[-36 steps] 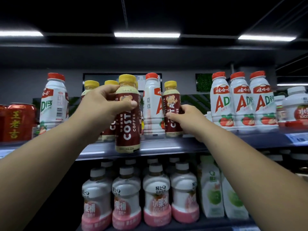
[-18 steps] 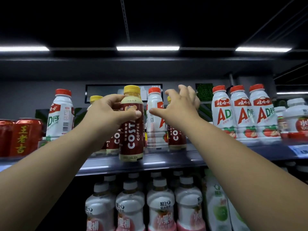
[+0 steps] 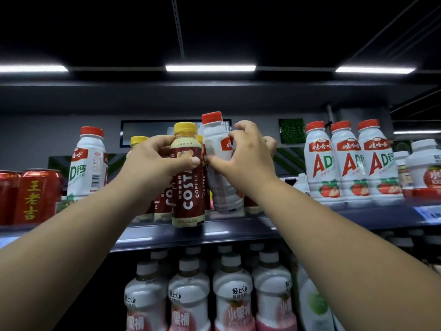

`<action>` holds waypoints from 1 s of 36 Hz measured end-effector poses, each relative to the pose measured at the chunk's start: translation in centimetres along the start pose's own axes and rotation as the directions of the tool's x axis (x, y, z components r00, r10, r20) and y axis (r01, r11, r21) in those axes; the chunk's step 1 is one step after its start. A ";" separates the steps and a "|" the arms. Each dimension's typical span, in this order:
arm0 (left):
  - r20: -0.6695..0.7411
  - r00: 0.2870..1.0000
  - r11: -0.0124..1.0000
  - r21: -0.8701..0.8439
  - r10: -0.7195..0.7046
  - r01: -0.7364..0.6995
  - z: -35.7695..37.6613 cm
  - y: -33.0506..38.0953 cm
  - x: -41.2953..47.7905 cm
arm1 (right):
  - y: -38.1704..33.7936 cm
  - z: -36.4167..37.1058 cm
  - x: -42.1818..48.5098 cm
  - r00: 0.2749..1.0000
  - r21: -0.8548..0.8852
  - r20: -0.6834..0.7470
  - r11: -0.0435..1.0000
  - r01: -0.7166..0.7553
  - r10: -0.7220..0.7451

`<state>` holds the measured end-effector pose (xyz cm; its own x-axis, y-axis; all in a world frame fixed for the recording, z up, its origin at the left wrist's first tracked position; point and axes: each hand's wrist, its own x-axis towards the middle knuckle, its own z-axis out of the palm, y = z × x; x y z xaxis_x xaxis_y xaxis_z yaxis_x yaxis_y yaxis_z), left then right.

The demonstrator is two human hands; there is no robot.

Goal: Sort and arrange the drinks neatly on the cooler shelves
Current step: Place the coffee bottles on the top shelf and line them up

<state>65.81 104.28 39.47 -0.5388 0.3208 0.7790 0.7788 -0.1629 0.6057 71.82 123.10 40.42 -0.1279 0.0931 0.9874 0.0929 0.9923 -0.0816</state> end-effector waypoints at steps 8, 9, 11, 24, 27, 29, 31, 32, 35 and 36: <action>0.003 1.000 0.999 -0.028 0.024 -0.023 1.8 0.7 0.1 | 1.0 -4.0 0.9 0.984 0.289 -0.168 0.957 -0.007 0.058; -0.008 1.000 0.999 -0.026 0.027 -0.027 2.1 0.9 0.1 | 1.5 -4.5 0.9 0.980 0.285 -0.188 0.958 -0.005 0.061; -0.022 0.999 0.999 -0.027 0.032 -0.033 3.0 1.2 0.3 | 2.7 -5.2 0.6 0.975 0.269 -0.211 0.963 -0.010 0.069; -0.076 0.993 0.988 0.131 0.088 -0.078 8.6 2.1 1.5 | 8.8 -4.5 -1.3 0.966 0.160 -0.201 0.978 -0.135 0.166; -0.072 0.990 0.967 0.237 0.119 -0.099 9.3 2.3 1.7 | 9.2 -4.2 -1.2 0.966 0.122 -0.197 0.981 -0.148 0.170; -0.056 0.989 0.939 0.326 0.139 -0.113 9.7 2.5 1.7 | 9.4 -3.9 -1.0 0.966 0.090 -0.189 0.983 -0.159 0.174; -0.043 0.988 0.905 0.408 0.150 -0.119 9.9 2.8 1.8 | 9.7 -3.5 -0.9 0.966 0.068 -0.167 0.980 -0.188 0.197; -0.038 0.988 0.893 0.435 0.147 -0.116 10.0 2.9 1.8 | 9.9 -3.4 -1.0 0.966 0.059 -0.152 0.977 -0.204 0.211; -0.032 0.991 0.868 0.488 0.129 -0.097 10.4 3.0 2.0 | 10.5 -2.7 -1.3 0.966 0.029 -0.102 0.972 -0.235 0.237; -0.032 0.992 0.859 0.503 0.125 -0.092 10.5 3.0 2.1 | 10.7 -2.6 -1.4 0.968 0.020 -0.088 0.971 -0.236 0.237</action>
<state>70.41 114.24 41.25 -0.4476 0.2681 0.8531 0.8802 0.3004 0.3674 75.57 133.37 38.54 -0.0150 0.3183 0.9479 0.1011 0.9436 -0.3152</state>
